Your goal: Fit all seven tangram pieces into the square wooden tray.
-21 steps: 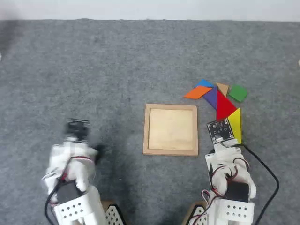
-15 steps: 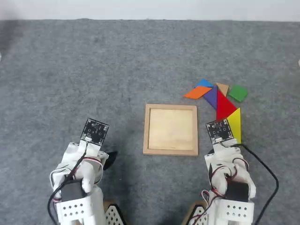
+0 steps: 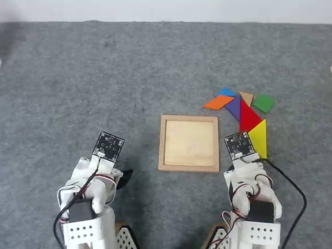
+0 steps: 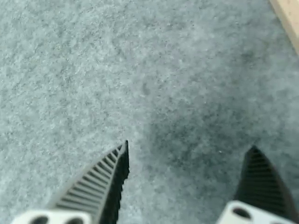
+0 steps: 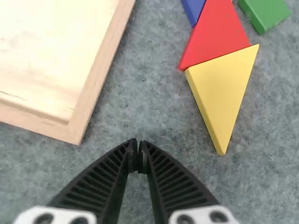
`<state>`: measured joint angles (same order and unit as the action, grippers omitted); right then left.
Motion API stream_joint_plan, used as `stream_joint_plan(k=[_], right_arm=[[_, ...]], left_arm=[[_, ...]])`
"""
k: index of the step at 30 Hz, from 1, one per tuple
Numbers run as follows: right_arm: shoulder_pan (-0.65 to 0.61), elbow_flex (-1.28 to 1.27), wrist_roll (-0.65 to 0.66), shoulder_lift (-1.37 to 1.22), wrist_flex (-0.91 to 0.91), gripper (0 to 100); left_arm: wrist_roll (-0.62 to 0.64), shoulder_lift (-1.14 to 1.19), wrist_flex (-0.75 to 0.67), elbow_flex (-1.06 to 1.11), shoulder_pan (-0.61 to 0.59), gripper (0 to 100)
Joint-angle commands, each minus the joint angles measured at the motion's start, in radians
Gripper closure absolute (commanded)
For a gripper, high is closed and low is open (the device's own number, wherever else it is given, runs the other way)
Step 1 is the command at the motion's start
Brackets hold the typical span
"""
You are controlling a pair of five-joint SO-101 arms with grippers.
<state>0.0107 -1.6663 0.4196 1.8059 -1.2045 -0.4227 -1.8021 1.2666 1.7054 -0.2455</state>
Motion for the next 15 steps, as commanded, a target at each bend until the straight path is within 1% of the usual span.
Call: stream_joint_plan(k=[1,3,6,7,10,13,15], right_arm=[[-0.013,-0.011,0.011,0.008,0.008,96.5],[0.002,0.034,0.086,0.008,0.044,96.5],[0.113,0.155,0.302,0.007,0.062,96.4],[0.153,0.195,0.307,0.007,0.068,96.4],[0.222,0.318,0.203,-0.010,0.058,95.3],[0.197,0.417,0.140,-0.085,0.007,89.6],[0.180,0.488,0.104,-0.191,0.004,85.7]], left_arm=[[-0.008,-0.017,0.003,-0.022,0.000,63],[-0.008,-0.017,0.002,-0.022,0.000,63],[-0.009,-0.017,0.002,-0.022,0.000,63],[-0.009,-0.017,0.002,-0.022,0.000,63],[-0.009,-0.017,0.005,-0.022,0.002,63],[-0.009,-0.017,0.008,-0.022,0.005,63],[-0.009,-0.017,0.008,-0.022,0.005,63]])
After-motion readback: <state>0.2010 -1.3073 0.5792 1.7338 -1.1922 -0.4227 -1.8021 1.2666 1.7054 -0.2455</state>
